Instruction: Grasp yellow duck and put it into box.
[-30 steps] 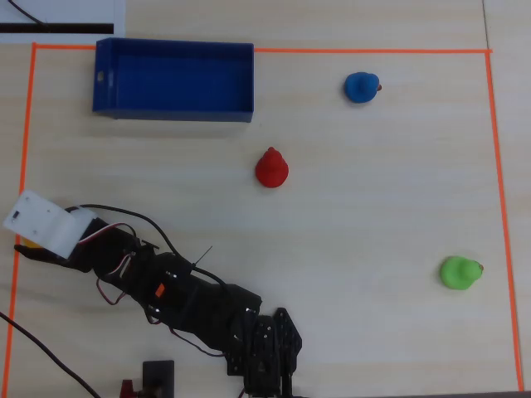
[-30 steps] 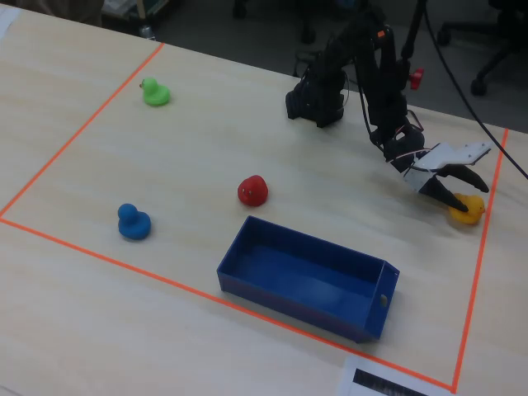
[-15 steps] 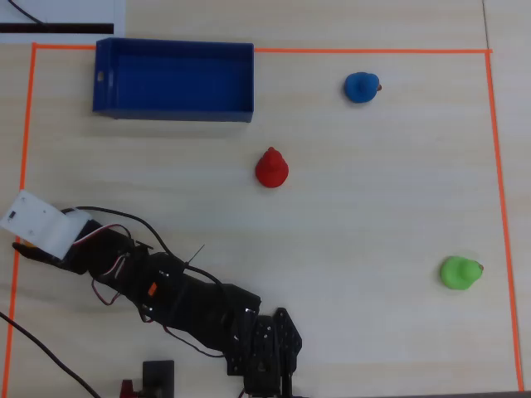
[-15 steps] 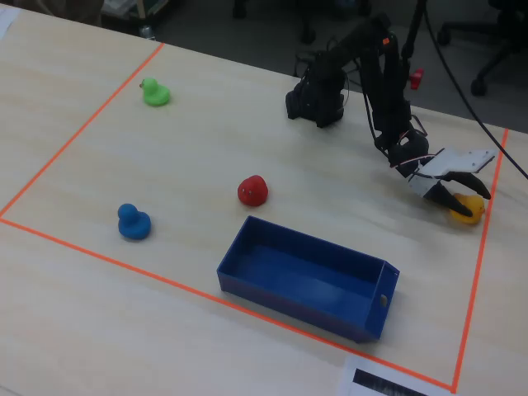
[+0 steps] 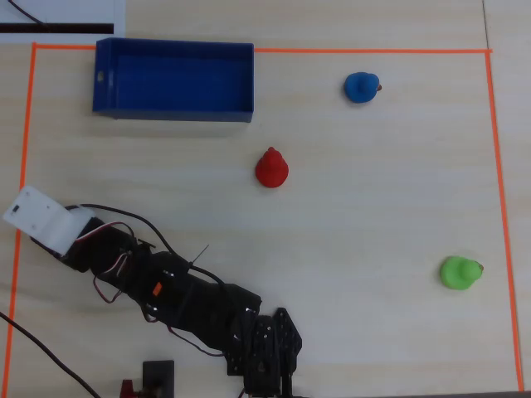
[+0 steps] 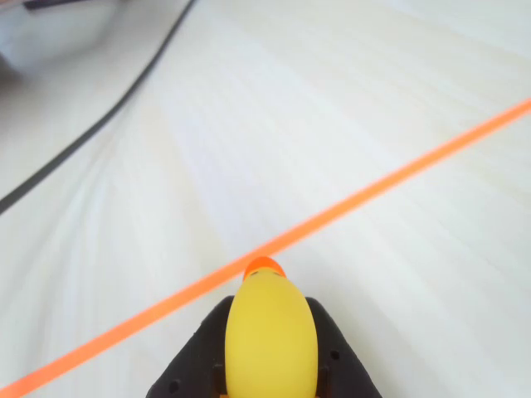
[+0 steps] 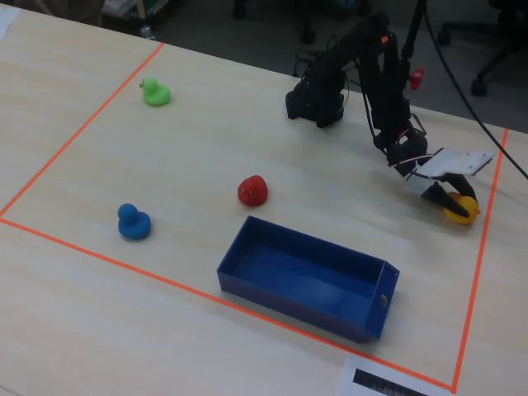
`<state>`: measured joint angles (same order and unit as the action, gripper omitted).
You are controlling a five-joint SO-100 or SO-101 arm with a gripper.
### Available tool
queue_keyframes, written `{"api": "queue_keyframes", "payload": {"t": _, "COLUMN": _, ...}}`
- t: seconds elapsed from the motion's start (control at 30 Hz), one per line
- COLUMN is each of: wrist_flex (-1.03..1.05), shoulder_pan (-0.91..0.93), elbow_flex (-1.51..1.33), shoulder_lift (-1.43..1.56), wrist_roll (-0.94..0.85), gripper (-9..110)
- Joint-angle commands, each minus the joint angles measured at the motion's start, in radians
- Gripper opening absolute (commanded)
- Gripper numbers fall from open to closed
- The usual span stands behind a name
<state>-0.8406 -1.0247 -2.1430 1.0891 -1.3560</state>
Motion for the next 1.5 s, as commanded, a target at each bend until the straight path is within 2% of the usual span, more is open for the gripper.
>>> {"api": "queue_keyframes", "payload": {"t": 0.0, "wrist_flex": 0.196, "shoulder_pan": 0.133, "elbow_flex": 0.029, "shoulder_lift": 0.311, "wrist_roll": 0.035, "gripper": 0}}
{"api": "queue_keyframes", "payload": {"t": 0.17, "wrist_flex": 0.586, "shoulder_pan": 0.364, "elbow_flex": 0.236, "shoulder_lift": 0.505, "wrist_roll": 0.103, "gripper": 0}}
{"api": "queue_keyframes", "payload": {"t": 0.33, "wrist_flex": 0.721, "shoulder_pan": 0.555, "elbow_flex": 0.331, "shoulder_lift": 0.534, "wrist_roll": 0.098, "gripper": 0}}
{"api": "queue_keyframes", "payload": {"t": 0.77, "wrist_flex": 0.655, "shoulder_pan": 0.792, "elbow_flex": 0.206, "shoulder_lift": 0.453, "wrist_roll": 0.032, "gripper": 0}}
{"api": "queue_keyframes", "payload": {"t": 1.1, "wrist_flex": 0.643, "shoulder_pan": 0.83, "elbow_flex": 0.396, "shoulder_lift": 0.244, "wrist_roll": 0.044, "gripper": 0}}
{"api": "queue_keyframes", "payload": {"t": 1.47, "wrist_flex": 0.667, "shoulder_pan": 0.844, "elbow_flex": 0.477, "shoulder_lift": 0.132, "wrist_roll": 0.048, "gripper": 22}}
